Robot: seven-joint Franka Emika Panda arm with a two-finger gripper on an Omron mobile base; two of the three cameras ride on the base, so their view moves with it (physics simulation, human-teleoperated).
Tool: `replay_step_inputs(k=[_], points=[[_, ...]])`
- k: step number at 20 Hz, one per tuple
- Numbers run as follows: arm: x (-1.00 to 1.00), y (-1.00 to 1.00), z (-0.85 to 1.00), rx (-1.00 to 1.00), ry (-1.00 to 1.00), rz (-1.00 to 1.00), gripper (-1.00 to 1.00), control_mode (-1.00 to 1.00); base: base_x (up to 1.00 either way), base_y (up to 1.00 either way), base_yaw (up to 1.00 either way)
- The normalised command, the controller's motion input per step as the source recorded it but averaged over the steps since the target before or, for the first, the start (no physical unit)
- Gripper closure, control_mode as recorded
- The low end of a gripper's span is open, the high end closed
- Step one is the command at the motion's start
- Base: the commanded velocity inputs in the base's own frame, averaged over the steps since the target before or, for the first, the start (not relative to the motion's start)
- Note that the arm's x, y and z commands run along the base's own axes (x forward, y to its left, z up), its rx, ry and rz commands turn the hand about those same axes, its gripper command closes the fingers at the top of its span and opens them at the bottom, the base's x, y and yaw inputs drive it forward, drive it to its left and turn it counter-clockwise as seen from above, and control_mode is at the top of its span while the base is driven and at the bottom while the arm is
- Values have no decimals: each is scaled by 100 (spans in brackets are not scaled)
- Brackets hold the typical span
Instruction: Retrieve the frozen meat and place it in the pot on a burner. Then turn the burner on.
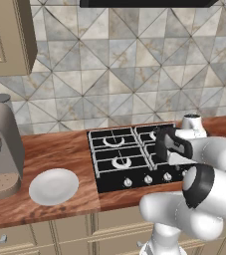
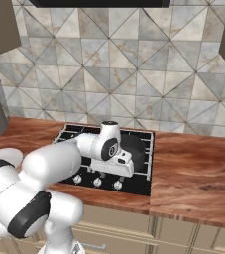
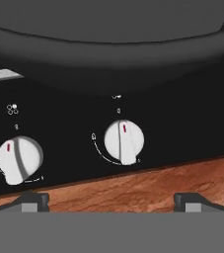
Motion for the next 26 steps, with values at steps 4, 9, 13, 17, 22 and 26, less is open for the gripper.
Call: replay_step_inputs(k=[4,9,13,17,22,26], points=[[-37,-1,-15,0,-25,-8,-100,-100,0,0,0],[-4,0,-25,-1,-12,-2,-100,-100,0,0,0],[11,0,-5,-1,-6,0,-100,-100,0,0,0],[0,-12,-1,0,-3,0,-100,-100,0,0,0],[5,-10,0,0,-1,0,-100,-100,0,0,0],[27,0,0,0,0,0,-100,-100,0,0,0]])
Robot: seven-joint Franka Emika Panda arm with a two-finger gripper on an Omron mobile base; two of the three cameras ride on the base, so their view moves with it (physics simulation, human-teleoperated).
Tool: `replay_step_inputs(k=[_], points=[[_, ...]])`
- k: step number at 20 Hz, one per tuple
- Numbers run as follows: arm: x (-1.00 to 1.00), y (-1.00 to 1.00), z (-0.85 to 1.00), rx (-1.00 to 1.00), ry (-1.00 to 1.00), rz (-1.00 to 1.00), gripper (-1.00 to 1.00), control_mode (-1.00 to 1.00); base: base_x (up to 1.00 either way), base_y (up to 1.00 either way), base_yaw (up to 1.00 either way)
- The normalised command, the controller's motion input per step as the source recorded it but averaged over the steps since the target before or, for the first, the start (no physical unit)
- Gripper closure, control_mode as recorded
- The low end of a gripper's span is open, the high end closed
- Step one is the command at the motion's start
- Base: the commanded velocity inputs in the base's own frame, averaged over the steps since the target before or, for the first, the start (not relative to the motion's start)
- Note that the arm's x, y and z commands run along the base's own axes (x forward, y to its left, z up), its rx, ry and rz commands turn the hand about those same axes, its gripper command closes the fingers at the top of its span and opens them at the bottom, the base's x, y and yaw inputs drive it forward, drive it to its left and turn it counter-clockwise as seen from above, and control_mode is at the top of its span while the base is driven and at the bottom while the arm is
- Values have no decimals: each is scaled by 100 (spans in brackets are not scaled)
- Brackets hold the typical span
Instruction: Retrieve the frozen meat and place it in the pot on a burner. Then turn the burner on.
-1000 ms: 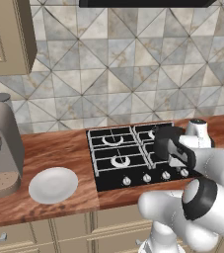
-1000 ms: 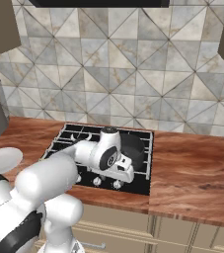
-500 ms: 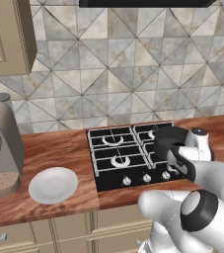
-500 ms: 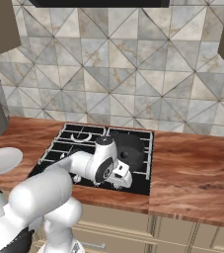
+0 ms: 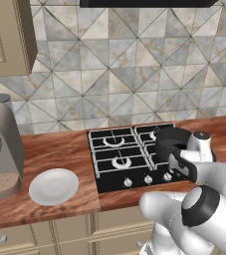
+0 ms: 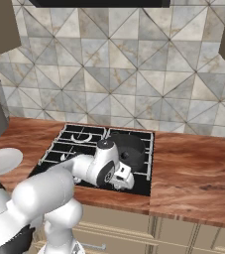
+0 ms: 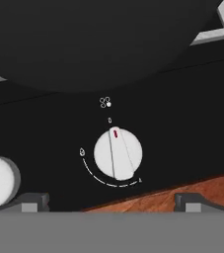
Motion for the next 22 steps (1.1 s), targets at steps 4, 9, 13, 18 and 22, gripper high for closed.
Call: replay_step_inputs(k=[4,9,13,18,22], points=[[6,-6,-10,0,-2,0,-100,-100,0,0,0],[1,-2,-16,0,-3,0,-100,-100,0,0,0],[4,-2,-21,0,-3,0,-100,-100,0,0,0],[13,0,-13,0,0,0,-100,-100,0,0,0],[13,-3,-4,0,0,0,-100,-100,0,0,0]])
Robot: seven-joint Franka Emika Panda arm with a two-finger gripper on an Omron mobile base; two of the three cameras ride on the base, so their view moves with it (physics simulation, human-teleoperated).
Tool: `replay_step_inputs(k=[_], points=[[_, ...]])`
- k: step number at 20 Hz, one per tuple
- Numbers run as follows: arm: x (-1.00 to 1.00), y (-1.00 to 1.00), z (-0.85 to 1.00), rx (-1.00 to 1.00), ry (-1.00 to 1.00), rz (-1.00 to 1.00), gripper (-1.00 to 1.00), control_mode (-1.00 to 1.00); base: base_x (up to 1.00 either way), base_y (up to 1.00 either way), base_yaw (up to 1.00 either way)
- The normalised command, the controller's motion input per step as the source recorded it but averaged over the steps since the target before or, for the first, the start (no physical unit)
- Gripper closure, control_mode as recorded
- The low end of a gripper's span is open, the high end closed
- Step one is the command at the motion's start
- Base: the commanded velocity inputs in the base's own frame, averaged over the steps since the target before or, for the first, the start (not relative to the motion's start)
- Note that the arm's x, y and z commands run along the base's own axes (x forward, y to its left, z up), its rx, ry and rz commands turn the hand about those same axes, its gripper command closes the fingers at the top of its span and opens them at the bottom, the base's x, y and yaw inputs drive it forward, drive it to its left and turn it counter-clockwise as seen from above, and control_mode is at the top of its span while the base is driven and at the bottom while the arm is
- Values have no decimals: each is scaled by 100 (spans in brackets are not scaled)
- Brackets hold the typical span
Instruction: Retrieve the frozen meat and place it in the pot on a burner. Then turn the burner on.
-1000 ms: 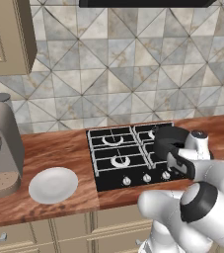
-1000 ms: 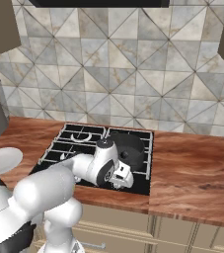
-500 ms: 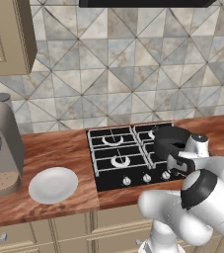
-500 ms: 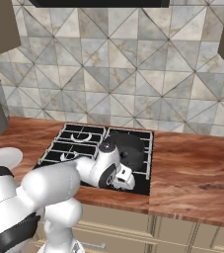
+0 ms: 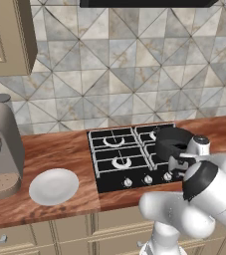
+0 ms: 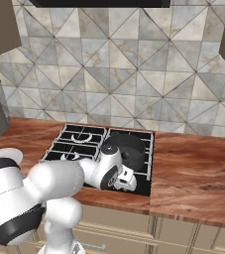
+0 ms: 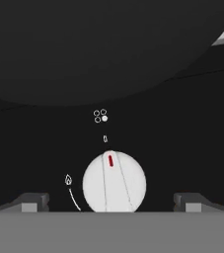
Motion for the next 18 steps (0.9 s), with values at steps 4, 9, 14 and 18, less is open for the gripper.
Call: replay_step_inputs(k=[4,9,14,18], points=[[3,0,-10,0,-3,0,-100,-100,0,0,0],[0,0,-23,0,0,0,100,-100,0,0,0],[0,0,-11,0,-5,0,100,-100,0,0,0],[-6,4,-12,0,-3,0,100,-100,0,0,0]])
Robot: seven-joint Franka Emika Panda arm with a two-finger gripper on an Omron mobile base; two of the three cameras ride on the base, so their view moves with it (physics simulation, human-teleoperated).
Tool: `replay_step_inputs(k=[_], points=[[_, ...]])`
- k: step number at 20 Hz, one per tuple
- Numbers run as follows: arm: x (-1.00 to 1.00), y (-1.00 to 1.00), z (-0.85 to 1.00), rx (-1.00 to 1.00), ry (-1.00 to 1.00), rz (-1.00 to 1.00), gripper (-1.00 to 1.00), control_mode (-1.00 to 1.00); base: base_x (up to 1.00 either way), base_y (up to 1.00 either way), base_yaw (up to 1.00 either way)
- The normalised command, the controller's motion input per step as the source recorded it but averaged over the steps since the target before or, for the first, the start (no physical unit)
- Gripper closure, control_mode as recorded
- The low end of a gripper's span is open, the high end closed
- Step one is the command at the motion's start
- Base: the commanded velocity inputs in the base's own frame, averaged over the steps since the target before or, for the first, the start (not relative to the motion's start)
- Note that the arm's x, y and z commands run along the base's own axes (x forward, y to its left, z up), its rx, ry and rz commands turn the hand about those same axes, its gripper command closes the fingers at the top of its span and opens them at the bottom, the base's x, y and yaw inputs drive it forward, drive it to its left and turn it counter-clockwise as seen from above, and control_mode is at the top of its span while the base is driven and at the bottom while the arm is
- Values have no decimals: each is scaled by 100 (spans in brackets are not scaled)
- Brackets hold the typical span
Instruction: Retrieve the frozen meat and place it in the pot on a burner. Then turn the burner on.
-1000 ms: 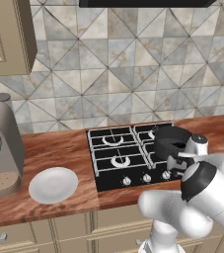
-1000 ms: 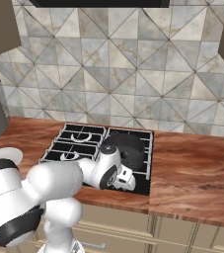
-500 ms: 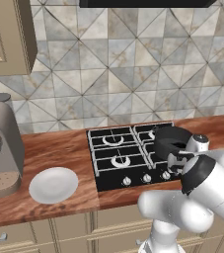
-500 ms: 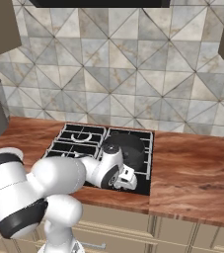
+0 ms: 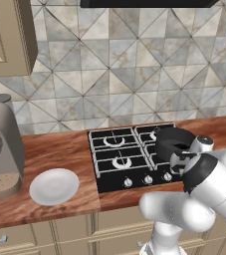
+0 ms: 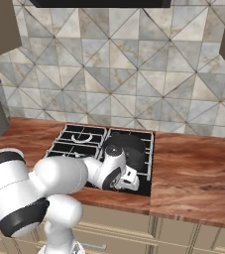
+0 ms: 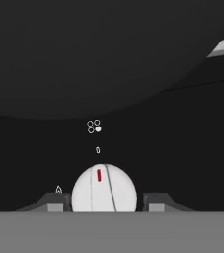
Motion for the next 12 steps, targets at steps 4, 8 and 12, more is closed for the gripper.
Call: replay_step_inputs(k=[4,8,12], points=[[-12,1,-11,0,0,0,100,-100,0,0,0],[-3,0,-12,0,0,0,100,-100,0,0,0],[-7,0,-26,0,0,0,100,-100,0,0,0]])
